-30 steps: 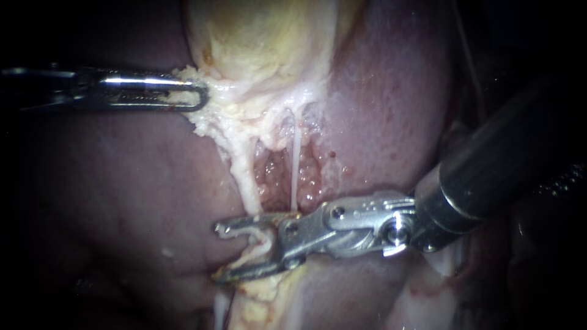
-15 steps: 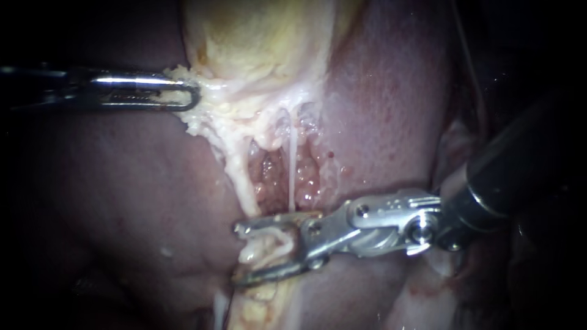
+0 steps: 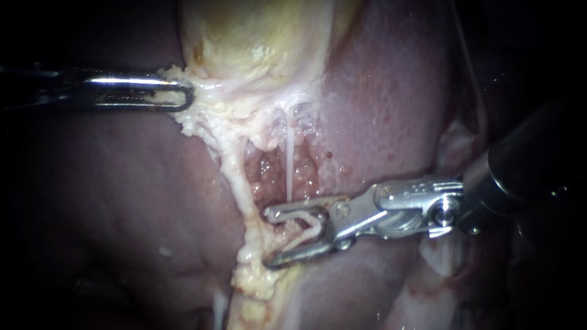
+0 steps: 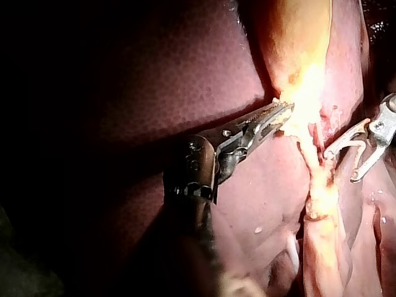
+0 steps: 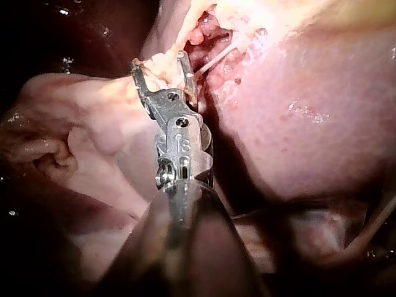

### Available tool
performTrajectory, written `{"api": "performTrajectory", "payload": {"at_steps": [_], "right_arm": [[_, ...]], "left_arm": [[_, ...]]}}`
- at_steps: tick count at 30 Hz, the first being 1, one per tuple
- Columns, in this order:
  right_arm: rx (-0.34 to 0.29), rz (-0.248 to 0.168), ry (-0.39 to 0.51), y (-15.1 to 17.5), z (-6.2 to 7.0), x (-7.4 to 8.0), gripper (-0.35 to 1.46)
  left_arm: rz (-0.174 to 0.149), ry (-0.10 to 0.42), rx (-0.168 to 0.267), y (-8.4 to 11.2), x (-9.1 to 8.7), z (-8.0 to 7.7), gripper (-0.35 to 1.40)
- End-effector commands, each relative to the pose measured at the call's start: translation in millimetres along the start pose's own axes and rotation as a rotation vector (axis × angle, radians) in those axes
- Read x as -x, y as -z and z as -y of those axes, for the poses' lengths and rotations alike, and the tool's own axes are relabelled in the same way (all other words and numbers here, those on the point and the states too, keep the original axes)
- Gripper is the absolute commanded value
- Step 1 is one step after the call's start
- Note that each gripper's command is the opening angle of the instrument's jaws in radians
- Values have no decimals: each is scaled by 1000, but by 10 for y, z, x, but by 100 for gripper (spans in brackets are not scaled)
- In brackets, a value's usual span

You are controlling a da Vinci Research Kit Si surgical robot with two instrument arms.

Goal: Clipping first clip left tube

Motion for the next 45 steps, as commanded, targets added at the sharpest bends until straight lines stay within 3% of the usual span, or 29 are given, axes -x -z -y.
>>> {"api": "performTrajectory", "payload": {"at_steps": [1,6,13,19,30,45], "right_arm": [[1,0,1,2,-3,2,44],[8,-4,-1,7,-18,10,44],[9,-20,3,1,-28,20,44],[1,-76,6,-17,-31,21,45],[-42,-93,21,-54,-27,27,45],[-82,-197,28,-92,-21,9,44]], "left_arm": [[0,0,0,0,0,0,-35],[0,0,0,0,0,0,-35],[0,0,0,0,0,0,-35],[0,0,0,-1,0,0,-35],[-1,0,-1,-3,-1,0,-35],[-2,1,-3,-7,-2,-1,-35]]}}
